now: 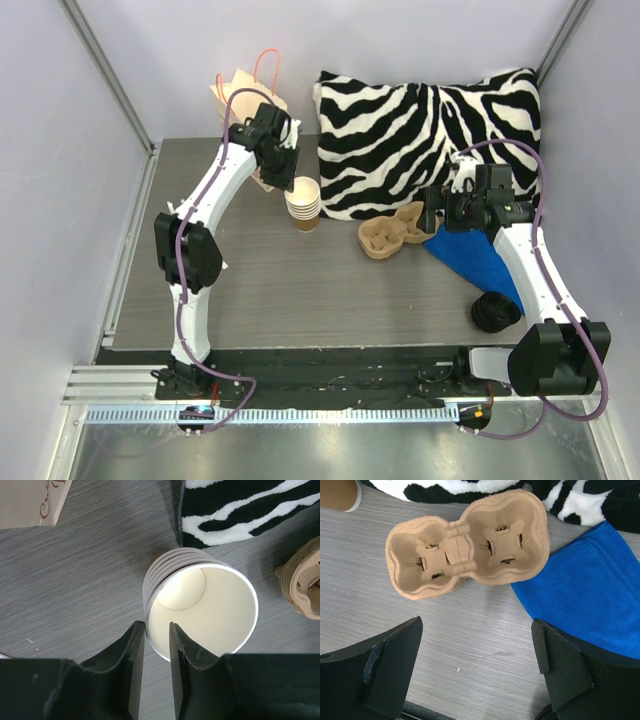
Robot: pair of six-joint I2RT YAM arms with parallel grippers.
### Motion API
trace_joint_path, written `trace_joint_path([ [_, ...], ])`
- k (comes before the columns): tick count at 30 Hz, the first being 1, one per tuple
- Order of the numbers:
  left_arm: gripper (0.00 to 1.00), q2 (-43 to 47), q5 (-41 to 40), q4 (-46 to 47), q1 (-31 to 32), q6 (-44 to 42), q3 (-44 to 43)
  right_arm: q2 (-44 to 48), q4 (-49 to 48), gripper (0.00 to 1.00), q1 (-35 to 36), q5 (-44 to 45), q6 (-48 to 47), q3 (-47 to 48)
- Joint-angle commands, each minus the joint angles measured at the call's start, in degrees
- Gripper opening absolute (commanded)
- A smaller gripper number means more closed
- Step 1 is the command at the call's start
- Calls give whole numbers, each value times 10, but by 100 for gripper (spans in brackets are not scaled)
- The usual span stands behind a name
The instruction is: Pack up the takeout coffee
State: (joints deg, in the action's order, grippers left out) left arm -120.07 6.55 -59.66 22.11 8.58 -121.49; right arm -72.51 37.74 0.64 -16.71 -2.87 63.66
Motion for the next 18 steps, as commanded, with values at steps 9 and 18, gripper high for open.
trace_joint_path([
  [9, 7, -1, 19, -4, 0, 17, -26, 0, -21, 100, 2, -11, 1, 6],
  [18, 0, 22, 53, -27, -4, 26, -37, 4, -19, 100, 2, -9, 0, 4],
])
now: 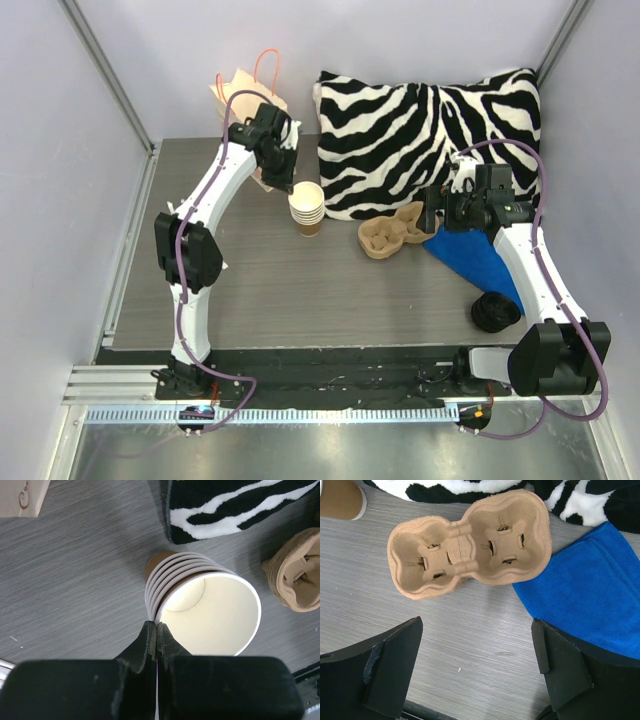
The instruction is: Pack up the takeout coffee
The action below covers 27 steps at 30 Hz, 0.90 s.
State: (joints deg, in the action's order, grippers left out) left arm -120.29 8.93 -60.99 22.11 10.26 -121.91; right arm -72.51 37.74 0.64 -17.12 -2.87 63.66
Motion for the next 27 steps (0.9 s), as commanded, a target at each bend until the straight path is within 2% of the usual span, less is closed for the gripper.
trace_joint_path([
  [1, 0, 26, 35, -17, -4, 12, -35, 4, -20, 100, 2, -4, 0, 4],
  [13, 0, 37, 83, -23, -13, 6, -48, -7, -16, 100, 2, -21, 1, 16],
  [20, 0, 39, 127, -21, -25, 15, -46, -49, -50, 100, 23, -97, 46, 80],
  [27, 0, 63, 144, -24, -34, 13, -60, -92, -55, 100, 47, -99, 52, 135],
])
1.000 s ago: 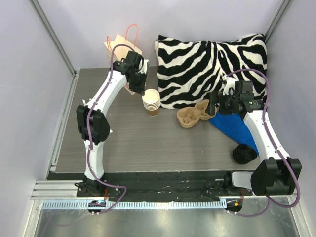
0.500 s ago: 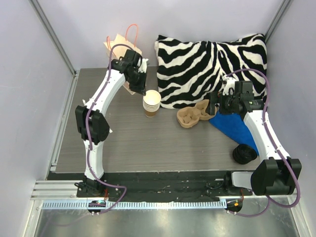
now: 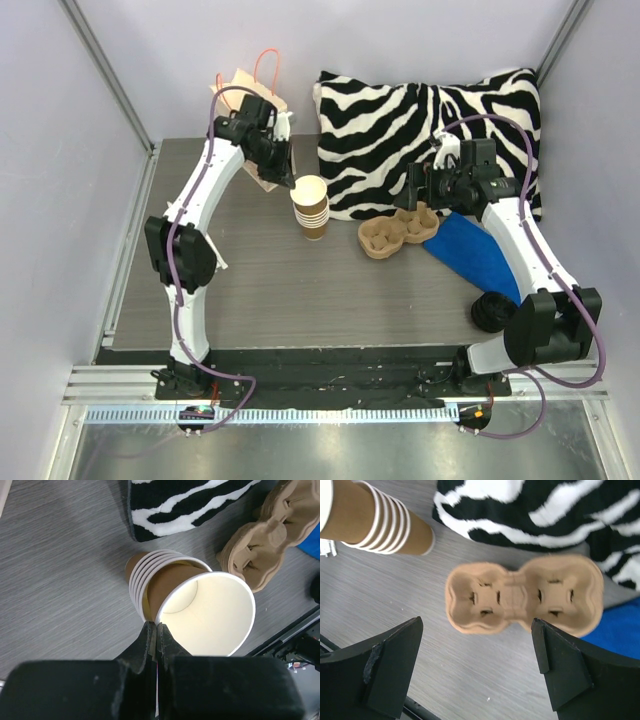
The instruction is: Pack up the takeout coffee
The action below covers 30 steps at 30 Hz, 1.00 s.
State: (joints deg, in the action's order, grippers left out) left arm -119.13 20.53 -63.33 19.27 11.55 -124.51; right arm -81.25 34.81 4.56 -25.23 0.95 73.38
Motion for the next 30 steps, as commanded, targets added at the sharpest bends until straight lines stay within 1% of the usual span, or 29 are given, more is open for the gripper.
trace_joint_path([
  [1, 0, 56, 31, -3, -6, -1, -39, -6, -26, 100, 9, -17, 16, 40],
  [7, 0, 97, 49, -14, -6, -12, -91, 9, -20, 100, 8, -15, 11, 41],
  [9, 0, 115, 61, -19, -6, -23, -93, 19, -11, 100, 9, -12, 1, 48],
  [11, 0, 145, 78, -24, -5, -39, -78, 28, 5, 100, 9, -3, -7, 59],
  [12, 0, 157, 97, -32, -4, -44, -65, 38, 12, 100, 8, 2, -25, 61],
  [15, 0, 212, 108, -57, 17, -98, 13, 61, 42, 100, 8, 22, -59, 55],
  [16, 0, 229, 114, -60, 23, -113, 75, 69, 49, 100, 9, 27, -66, 45],
  [17, 0, 265, 114, -58, 29, -130, 110, 74, 64, 100, 8, 42, -74, 38],
  [18, 0, 282, 114, -48, 40, -150, 146, 81, 70, 100, 9, 50, -87, 31],
  [19, 0, 298, 113, -38, 46, -154, 214, 96, 76, 100, 9, 58, -94, 13],
  [21, 0, 336, 109, -15, 66, -160, 272, 111, 89, 100, 9, 87, -111, -6],
  [22, 0, 347, 100, -6, 74, -162, 323, 121, 91, 100, 8, 98, -115, -24],
  [24, 0, 369, 84, 27, 101, -164, 366, 124, 110, 100, 9, 118, -126, -32],
  [25, 0, 373, 75, 38, 110, -164, 402, 129, 117, 100, 8, 124, -134, -37],
  [28, 0, 384, 42, 93, 147, -159, 463, 136, 139, 100, 8, 149, -150, -44],
  [30, 0, 384, 18, 130, 174, -159, 487, 139, 147, 100, 7, 170, -156, -51],
])
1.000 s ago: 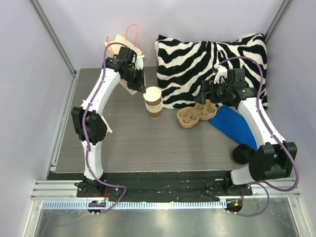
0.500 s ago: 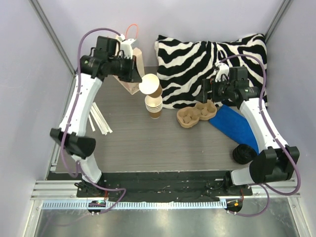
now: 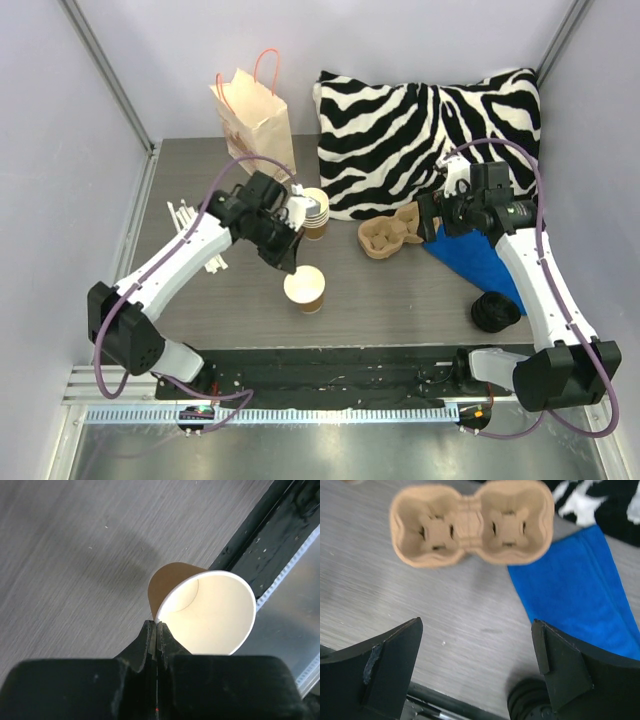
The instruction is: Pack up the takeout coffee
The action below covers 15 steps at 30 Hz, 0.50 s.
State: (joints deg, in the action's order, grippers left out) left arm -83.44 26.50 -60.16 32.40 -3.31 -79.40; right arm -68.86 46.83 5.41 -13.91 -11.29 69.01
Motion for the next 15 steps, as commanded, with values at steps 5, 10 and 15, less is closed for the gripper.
trace_joint_path([
  [5, 0, 1, -70, 163, 77, -4, 87, 23, 44, 100, 0, 85, -56, -30],
  [10, 0, -42, -66, 202, 78, 7, 104, 26, 46, 100, 0, 89, -66, -54],
  [15, 0, -64, -86, 230, 78, 28, 100, 26, 47, 100, -1, 98, -69, -56],
])
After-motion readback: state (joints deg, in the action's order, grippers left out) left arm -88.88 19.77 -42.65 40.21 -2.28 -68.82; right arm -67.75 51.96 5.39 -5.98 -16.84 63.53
